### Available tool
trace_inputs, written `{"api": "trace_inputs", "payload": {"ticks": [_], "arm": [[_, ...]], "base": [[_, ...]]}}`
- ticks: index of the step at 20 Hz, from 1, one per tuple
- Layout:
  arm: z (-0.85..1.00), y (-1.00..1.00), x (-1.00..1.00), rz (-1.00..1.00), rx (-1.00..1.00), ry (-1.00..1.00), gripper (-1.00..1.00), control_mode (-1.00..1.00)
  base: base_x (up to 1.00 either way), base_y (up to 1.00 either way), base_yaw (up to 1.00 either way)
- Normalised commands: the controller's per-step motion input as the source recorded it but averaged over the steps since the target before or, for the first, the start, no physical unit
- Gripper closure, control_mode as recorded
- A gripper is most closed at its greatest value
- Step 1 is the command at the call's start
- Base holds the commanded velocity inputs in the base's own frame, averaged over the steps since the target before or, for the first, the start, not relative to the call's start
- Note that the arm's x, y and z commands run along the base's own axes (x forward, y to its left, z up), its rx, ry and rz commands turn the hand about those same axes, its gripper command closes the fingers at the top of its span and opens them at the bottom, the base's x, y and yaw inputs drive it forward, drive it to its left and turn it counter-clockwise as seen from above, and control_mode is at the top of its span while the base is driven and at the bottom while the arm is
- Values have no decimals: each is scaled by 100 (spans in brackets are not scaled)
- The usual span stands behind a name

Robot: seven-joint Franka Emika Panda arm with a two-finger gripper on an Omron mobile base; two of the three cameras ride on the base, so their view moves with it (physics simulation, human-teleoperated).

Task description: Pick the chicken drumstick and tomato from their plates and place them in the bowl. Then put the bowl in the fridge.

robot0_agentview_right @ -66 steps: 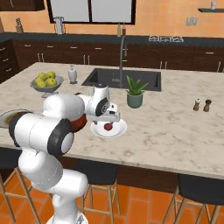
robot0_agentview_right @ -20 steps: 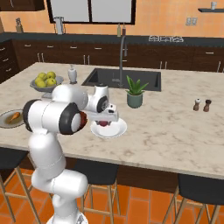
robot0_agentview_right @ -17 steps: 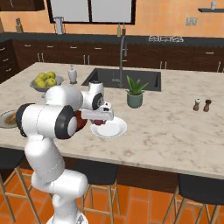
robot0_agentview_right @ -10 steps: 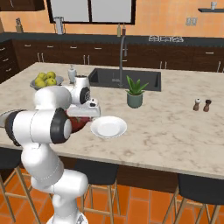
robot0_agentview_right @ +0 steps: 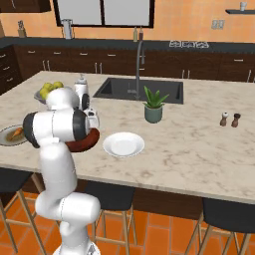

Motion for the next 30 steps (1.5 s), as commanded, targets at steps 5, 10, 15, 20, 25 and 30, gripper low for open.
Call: {"api": "trace_inputs", "payload": {"ticks": [5, 10, 15, 20, 25, 30], "arm": [[-65, 33, 42, 0, 0, -11, 100, -100], [-43, 7, 8, 0, 0, -7, 100, -100], [-15, 2, 1, -1, 0, 0, 100, -100], [-32, 2, 0, 0, 0, 0, -100, -100], [-2, 0, -1, 0, 0, 1, -100, -100], [39, -1, -42, -1, 0, -1, -100, -100]], "base": [[0, 0, 0], [0, 0, 0], [0, 0, 0], [0, 0, 0], [0, 0, 0], [0, 0, 0]]}}
